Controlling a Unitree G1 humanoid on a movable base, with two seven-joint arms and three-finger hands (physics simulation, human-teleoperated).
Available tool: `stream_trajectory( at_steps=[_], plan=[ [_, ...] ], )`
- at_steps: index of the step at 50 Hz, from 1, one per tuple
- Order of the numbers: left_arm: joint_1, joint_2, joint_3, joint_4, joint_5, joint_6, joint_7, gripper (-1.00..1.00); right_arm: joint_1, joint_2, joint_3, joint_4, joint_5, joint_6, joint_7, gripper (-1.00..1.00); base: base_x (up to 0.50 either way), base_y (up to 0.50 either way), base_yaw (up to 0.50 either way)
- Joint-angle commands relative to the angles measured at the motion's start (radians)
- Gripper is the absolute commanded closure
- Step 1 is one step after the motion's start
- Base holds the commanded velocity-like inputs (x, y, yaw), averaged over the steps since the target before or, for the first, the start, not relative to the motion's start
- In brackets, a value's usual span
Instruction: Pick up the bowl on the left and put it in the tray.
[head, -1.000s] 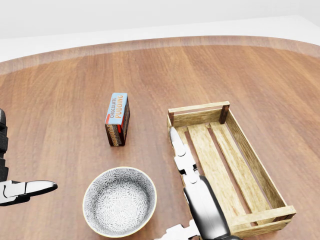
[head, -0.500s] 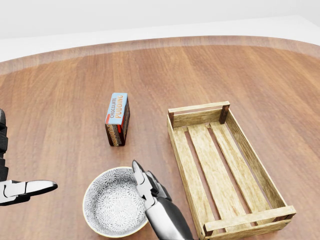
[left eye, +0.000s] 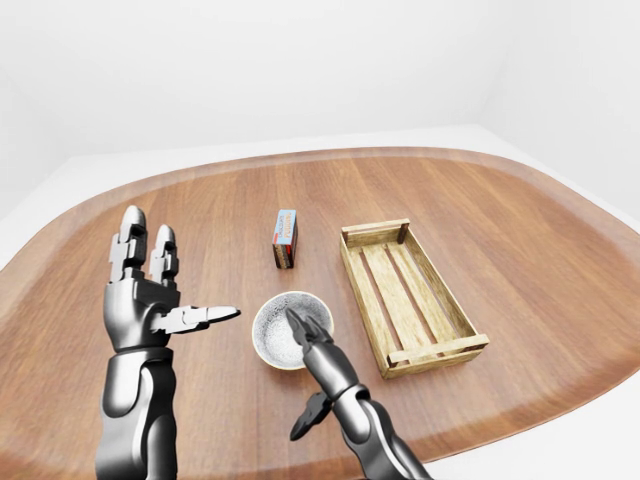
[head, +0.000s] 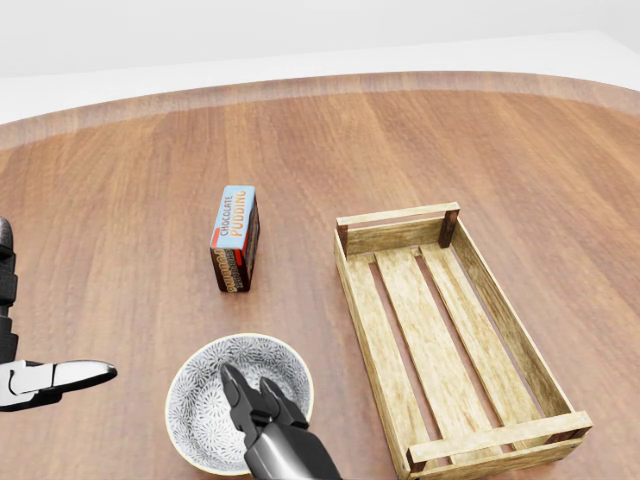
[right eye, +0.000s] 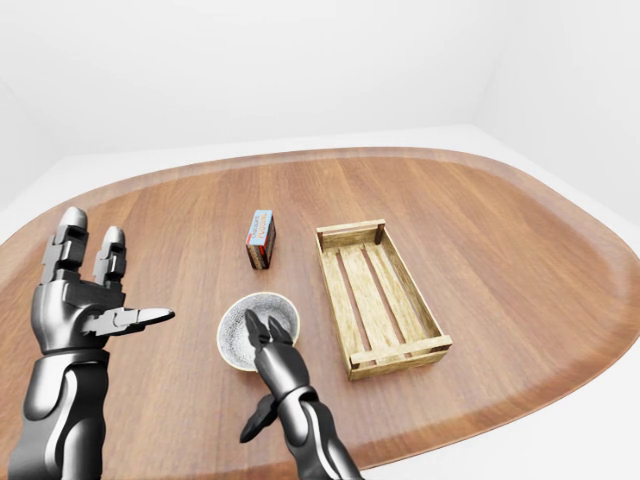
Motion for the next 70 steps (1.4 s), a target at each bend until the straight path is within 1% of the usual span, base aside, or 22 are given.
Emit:
stream_trajectory(
  at_steps=[1, 6, 12, 16, 32, 42, 49, 54, 61, 66, 70],
  plan=[
    [0.031, -0.028, -0.059, 0.036, 0.054, 0.000, 0.004, -1.00, -0.020, 0.035, 0.038, 0.091, -0.065, 0.000, 0.016, -1.00, 0.00, 0.00, 0.00],
    [0.030, -0.027, -0.055, 0.033, 0.049, 0.000, 0.006, -1.00, -0.044, 0.051, 0.036, 0.131, -0.111, 0.000, 0.026, -1.00, 0.00, 0.00, 0.00],
    [0.030, -0.027, -0.058, 0.034, 0.052, 0.000, 0.007, -1.00, -0.070, 0.068, 0.010, 0.161, -0.135, 0.000, 0.042, -1.00, 0.00, 0.00, 0.00],
    [0.028, -0.027, -0.057, 0.042, 0.051, 0.000, 0.006, -1.00, -0.061, 0.070, 0.013, 0.138, -0.158, 0.000, 0.063, -1.00, 0.00, 0.00, 0.00],
    [0.031, -0.030, -0.068, 0.042, 0.061, 0.000, 0.007, -1.00, -0.058, 0.054, 0.014, 0.098, -0.278, 0.000, 0.141, -1.00, 0.00, 0.00, 0.00],
    [0.030, -0.028, -0.063, 0.040, 0.057, 0.000, 0.006, -1.00, -0.054, 0.047, 0.009, 0.113, -0.308, 0.000, 0.168, -1.00, 0.00, 0.00, 0.00],
    [0.029, -0.029, -0.066, 0.049, 0.061, 0.000, 0.006, -1.00, -0.076, 0.043, -0.027, 0.156, -0.324, 0.000, 0.184, -1.00, 0.00, 0.00, 0.00],
    [0.029, -0.029, -0.066, 0.050, 0.059, 0.000, 0.005, -1.00, -0.078, 0.039, -0.042, 0.139, -0.334, 0.000, 0.203, -1.00, 0.00, 0.00, 0.00],
    [0.030, -0.030, -0.069, 0.051, 0.062, 0.000, 0.005, -1.00, -0.060, 0.019, -0.042, 0.114, -0.369, 0.000, 0.226, -1.00, 0.00, 0.00, 0.00],
    [0.032, -0.031, -0.071, 0.050, 0.062, 0.000, 0.005, -1.00, -0.059, 0.016, -0.050, 0.074, -0.378, 0.000, 0.261, -1.00, 0.00, 0.00, 0.00],
    [0.033, -0.032, -0.074, 0.050, 0.066, 0.000, 0.006, -1.00, -0.066, 0.016, -0.058, 0.075, -0.385, 0.000, 0.270, -1.00, 0.00, 0.00, 0.00]
  ],
)
